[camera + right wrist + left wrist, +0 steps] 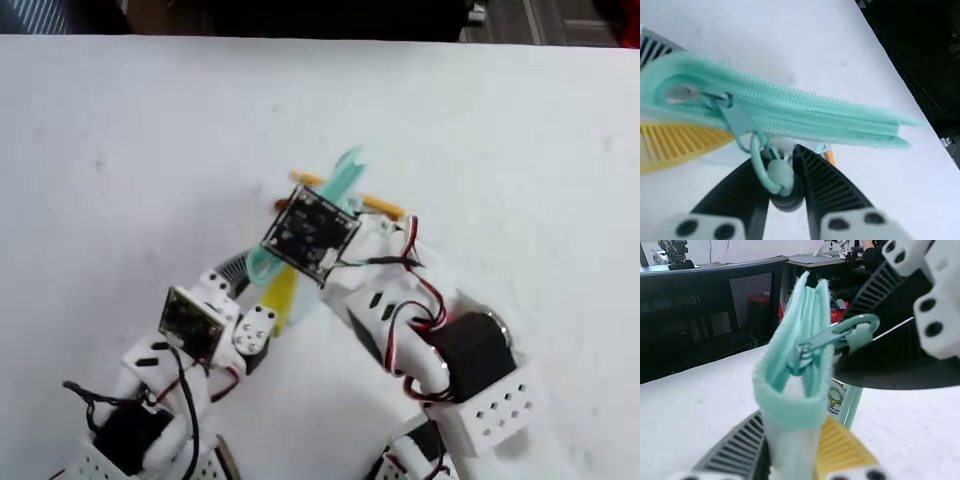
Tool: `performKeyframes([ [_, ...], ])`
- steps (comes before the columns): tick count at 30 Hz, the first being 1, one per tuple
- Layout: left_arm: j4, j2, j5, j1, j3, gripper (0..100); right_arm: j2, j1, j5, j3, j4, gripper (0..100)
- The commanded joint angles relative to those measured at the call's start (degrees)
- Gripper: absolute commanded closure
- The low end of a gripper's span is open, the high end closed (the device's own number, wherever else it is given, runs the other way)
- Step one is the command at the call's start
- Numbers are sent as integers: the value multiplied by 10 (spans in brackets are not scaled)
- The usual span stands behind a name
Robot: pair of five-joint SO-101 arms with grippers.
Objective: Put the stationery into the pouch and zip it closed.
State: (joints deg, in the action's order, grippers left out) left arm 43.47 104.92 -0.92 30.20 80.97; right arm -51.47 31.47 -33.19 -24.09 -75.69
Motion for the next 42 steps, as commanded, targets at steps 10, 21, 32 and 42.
performKeyframes([
  [10,47,-5,20,-35,-58,976,-33,-2,74,-34,7,844],
  [21,48,-5,21,-34,-56,976,-122,73,73,-60,0,848],
  [32,48,-5,17,-35,-55,868,-142,70,70,-87,29,957],
  [42,69,-5,-76,-30,-56,770,-170,87,72,-57,10,981],
])
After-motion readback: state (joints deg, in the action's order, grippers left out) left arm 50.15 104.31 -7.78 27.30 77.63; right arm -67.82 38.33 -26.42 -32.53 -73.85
